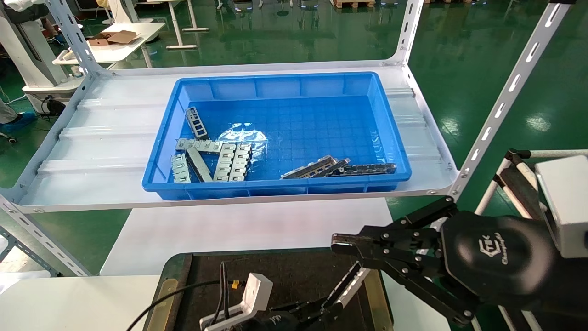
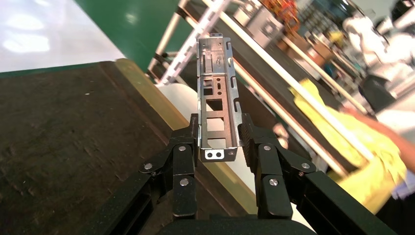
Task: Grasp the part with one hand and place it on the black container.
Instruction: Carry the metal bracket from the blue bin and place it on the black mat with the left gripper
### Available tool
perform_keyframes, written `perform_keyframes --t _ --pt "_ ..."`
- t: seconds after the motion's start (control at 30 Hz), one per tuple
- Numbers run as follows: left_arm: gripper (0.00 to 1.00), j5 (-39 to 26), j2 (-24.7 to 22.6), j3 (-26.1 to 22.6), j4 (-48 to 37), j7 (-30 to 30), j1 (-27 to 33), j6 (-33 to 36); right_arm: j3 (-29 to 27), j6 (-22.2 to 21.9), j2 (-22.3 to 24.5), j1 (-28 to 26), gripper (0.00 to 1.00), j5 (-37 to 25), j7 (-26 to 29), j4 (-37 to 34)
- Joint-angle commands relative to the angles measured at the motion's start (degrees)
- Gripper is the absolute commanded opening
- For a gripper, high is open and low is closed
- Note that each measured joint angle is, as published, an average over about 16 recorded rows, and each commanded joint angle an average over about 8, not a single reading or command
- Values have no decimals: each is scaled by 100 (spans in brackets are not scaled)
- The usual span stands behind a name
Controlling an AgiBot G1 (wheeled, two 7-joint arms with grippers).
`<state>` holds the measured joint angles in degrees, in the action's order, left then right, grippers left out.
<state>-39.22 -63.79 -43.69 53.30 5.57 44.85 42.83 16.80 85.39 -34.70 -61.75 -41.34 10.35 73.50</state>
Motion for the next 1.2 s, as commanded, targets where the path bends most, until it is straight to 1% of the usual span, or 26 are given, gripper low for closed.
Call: perform_keyframes --t 0.03,0.3,0.43,0.53,0.7,0.9,1.07,1.2 --pt "0 64 9 57 335 68 -231 -392 1 0 0 0 0 0 0 0" --pt "0 -48 51 7 1519 356 -876 -2281 3 -1 1 -1 0 2 -2 0" --pt "0 -119 51 -229 1927 573 -981 -3245 5 -2 2 -1 0 3 -2 0" --pt "0 -79 55 -505 2124 772 -934 -3800 6 -3 2 -1 0 4 -3 0" --pt "0 143 51 -1024 2271 1058 -719 -4456 7 -3 3 -2 0 5 -4 0" --pt "0 446 -31 -1550 2309 1179 -466 -5073 9 -4 4 -2 0 6 -5 0" --pt "0 639 -153 -1840 2288 1150 -326 -5518 11 -5 5 -2 0 8 -6 0" --pt "0 742 -292 -1974 2227 1100 -250 -5833 12 -5 5 -3 0 9 -6 0"
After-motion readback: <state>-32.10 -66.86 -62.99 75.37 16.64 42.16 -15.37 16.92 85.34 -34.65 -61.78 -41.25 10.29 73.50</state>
